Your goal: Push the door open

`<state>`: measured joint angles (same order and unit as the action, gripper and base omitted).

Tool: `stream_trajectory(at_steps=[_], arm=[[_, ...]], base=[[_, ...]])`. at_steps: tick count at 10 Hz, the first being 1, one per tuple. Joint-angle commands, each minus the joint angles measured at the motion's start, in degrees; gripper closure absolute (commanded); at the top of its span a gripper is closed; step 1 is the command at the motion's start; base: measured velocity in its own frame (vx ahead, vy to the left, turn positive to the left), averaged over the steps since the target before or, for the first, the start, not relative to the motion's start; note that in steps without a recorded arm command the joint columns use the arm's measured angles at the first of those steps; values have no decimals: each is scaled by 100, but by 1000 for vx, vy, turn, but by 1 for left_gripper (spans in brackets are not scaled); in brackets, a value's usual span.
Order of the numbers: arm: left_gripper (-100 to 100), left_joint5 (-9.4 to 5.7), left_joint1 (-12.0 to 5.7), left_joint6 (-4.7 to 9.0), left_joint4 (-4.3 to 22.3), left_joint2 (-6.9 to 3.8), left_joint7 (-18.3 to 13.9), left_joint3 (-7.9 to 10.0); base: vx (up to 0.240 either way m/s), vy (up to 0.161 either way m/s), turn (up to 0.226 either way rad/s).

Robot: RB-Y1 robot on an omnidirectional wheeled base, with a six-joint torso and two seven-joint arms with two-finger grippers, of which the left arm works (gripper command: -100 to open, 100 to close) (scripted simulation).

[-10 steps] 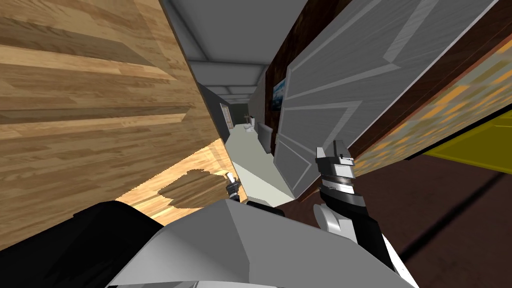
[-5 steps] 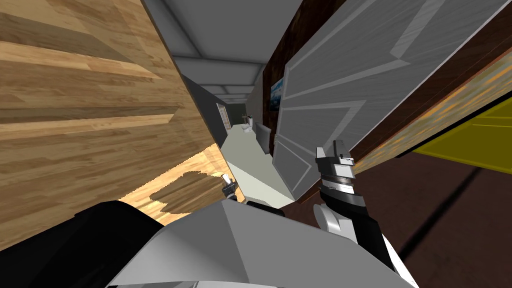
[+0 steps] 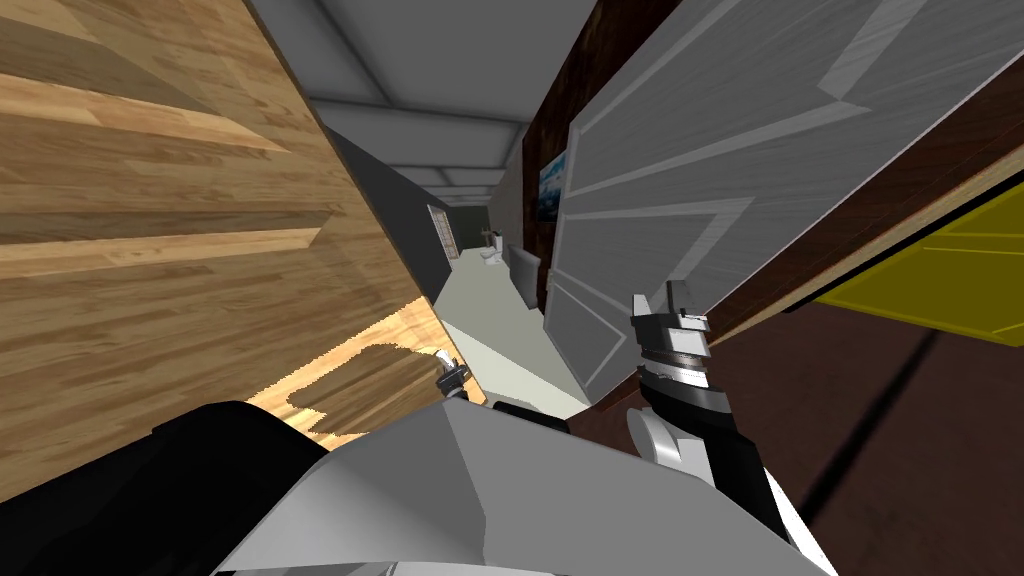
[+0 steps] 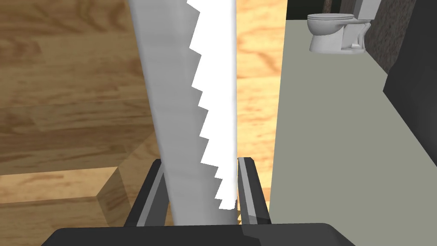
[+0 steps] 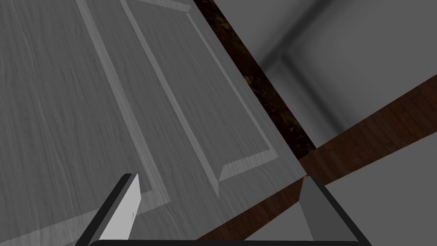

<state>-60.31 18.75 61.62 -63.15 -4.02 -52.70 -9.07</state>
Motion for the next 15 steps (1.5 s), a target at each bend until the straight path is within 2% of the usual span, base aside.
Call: stream_trajectory(at_steps=[1,11,12,13,15], arm=[[100,-106,81,72,-19,-40,8,168],[100,-639,272,193,-193,10,54,815],[100,-589,231,195,-87,39,11,737],[100,-609,181,209,-49,11,18,921],[100,-622,131,200,-13,1,36,1096]], base=[[73,3,-60],[120,35,-48],[81,34,13],[78,74,22],[115,126,15]])
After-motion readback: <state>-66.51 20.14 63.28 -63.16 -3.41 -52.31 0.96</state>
